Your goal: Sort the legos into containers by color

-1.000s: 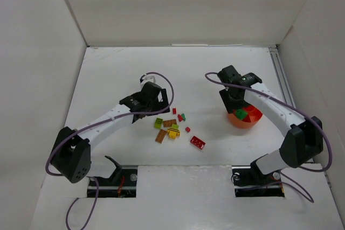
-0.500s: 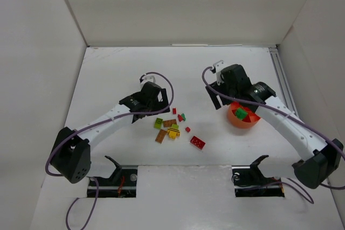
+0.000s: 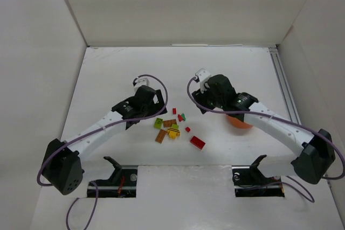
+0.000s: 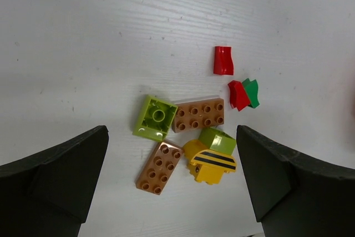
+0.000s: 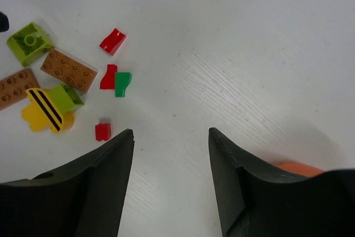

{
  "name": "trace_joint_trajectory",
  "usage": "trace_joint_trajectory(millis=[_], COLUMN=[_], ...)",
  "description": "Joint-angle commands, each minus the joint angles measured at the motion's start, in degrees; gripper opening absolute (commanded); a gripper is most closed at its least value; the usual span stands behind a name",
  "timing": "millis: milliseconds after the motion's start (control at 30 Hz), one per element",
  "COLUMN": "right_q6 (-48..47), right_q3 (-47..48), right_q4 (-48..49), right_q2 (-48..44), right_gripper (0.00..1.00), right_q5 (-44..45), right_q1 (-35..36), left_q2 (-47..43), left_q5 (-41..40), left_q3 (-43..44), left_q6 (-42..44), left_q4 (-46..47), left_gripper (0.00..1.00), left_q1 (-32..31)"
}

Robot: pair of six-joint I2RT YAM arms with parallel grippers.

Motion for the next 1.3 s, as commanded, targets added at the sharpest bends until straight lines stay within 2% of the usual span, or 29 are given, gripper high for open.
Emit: trace_joint_trajectory(millis=[0,233,467,933,1033,1267], right_q6=[0.98,0.89,2.03,1.52,1.51,-1.04], right_q3=[-1.16,0.59,1.82,4.37,5.77,8.15], right_q4=[8.38,9.01,9.72,14.11,14.11,14.64], right_q2=[3.67,17.03,24.69,30.85,31.99,34.19], right_gripper=[0.61,0.61,0.61,0.60,0.53,0.57], right_q5=[-0.60,5.10,5.11,5.73,5.73,2.39], right_q1=[1.25,6.26,7.32,7.94,7.94,7.94], left_q2=[-1.55,-2.09,-3.75,-3.76,-3.24,-3.23], left_q5=[-0.02,-0.02,-0.55,-1.08,-1.61,-1.61], left_q3=[-1.34,-2.40,-2.40,-2.40,-2.40,-1.34], left_q6=[-2.29,-2.29,-2.29,-2.29,-2.29,-2.29], left_q4=[-0.03,-0.64,-1.78,-1.79,-2.40,-2.93], left_gripper=[1.00,1.00,1.00,1.00,1.00,1.00], left_q1=[0.32,0.32,0.32,0.32,0.32,0.32])
